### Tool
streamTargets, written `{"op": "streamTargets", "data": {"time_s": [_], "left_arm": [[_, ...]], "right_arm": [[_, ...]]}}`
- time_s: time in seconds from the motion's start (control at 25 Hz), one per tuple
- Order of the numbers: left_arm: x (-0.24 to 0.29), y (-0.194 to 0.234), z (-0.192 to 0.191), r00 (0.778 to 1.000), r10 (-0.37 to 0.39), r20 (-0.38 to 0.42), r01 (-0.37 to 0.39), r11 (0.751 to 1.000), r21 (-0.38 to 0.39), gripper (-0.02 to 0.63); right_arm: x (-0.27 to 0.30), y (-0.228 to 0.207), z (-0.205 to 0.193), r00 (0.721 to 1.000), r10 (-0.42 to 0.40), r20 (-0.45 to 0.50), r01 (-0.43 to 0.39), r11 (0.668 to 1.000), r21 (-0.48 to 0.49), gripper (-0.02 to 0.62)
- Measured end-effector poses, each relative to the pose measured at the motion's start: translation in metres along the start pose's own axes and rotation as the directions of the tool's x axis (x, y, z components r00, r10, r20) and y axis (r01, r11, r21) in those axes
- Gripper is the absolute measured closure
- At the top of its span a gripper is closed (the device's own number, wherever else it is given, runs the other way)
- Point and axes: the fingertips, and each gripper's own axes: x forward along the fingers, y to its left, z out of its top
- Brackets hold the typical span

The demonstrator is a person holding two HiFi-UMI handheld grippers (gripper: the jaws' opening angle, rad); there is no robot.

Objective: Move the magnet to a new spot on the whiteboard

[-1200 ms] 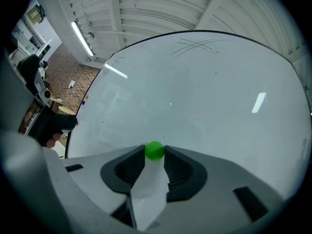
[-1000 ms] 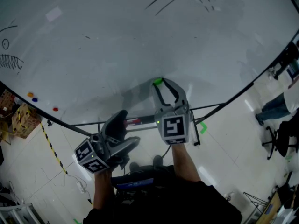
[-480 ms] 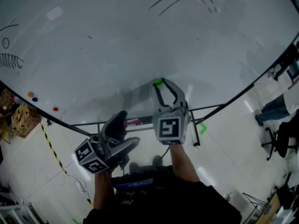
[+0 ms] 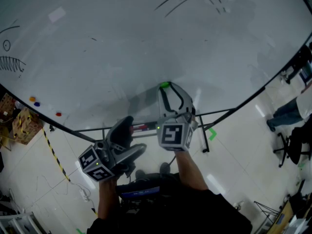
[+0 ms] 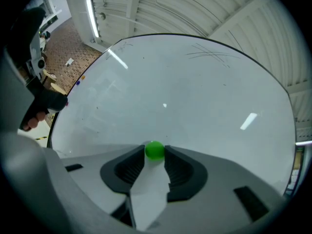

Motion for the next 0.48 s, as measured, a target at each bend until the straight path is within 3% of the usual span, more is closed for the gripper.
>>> {"op": "streamTargets", "data": {"time_s": [0.48], "left_arm": [[0.0, -0.002, -0.001, 1.0, -0.007, 0.0, 0.007, 1.0, -0.001, 0.16]], "right_arm": [[-0.014, -0.002, 0.009, 0.994, 0.098, 0.052, -0.106, 0.976, 0.192, 0.438]]}}
